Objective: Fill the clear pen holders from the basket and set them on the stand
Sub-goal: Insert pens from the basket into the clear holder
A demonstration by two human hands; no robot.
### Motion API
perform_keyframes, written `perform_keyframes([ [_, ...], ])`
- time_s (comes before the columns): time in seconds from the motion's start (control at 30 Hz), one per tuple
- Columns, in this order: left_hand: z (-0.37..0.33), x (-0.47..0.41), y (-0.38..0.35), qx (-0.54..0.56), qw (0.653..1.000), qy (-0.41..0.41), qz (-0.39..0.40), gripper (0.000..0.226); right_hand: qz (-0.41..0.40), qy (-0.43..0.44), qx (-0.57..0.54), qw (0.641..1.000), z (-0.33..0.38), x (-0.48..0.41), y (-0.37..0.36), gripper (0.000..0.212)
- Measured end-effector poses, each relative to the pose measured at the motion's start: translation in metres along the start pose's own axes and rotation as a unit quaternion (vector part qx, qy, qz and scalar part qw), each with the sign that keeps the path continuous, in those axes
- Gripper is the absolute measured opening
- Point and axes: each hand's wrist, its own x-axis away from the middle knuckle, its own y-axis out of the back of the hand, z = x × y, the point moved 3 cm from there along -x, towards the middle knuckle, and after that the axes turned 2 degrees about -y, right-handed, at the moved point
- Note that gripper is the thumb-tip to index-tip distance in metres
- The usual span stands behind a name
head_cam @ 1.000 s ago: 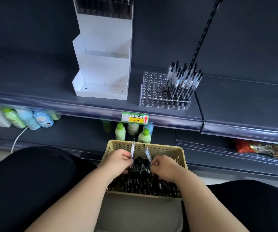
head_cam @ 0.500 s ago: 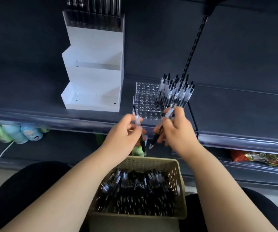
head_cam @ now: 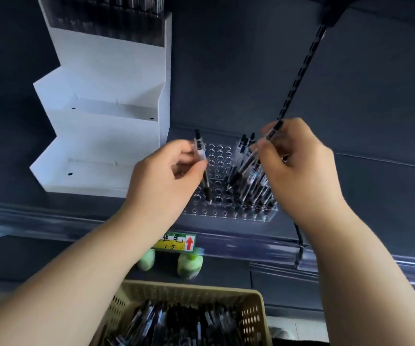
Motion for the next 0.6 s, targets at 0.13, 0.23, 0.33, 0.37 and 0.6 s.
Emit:
perform_keyframes([
  [0.13, 0.006, -0.002, -0.005, 0.030, 0.999, 0.020, 0.008, 0.014, 0.004, -0.017, -0.003, 1.000, -0.009, -0.007, -0.003, 0.003],
  [0.23, 0.005, -0.001, -0.009, 0.054, 0.998, 0.024, 0.009, 0.014, 0.007, 0.001, 0.025, 1.000, -0.008, -0.009, -0.005, 0.006],
  [0.33, 0.005, -0.001, -0.012, 0.055, 0.998, 0.024, 0.015, 0.014, 0.004, 0.020, 0.052, 0.998, -0.007, -0.010, -0.006, 0.005],
  [0.37, 0.004, -0.001, -0.013, 0.054, 0.998, 0.024, 0.016, 0.014, 0.003, 0.023, 0.060, 0.998, -0.007, -0.010, -0.007, 0.006],
  [0.6, 0.004, -0.005, -0.011, 0.071, 0.996, 0.055, 0.007, 0.014, -0.010, 0.046, 0.126, 0.991, -0.011, -0.010, -0.012, 0.018],
])
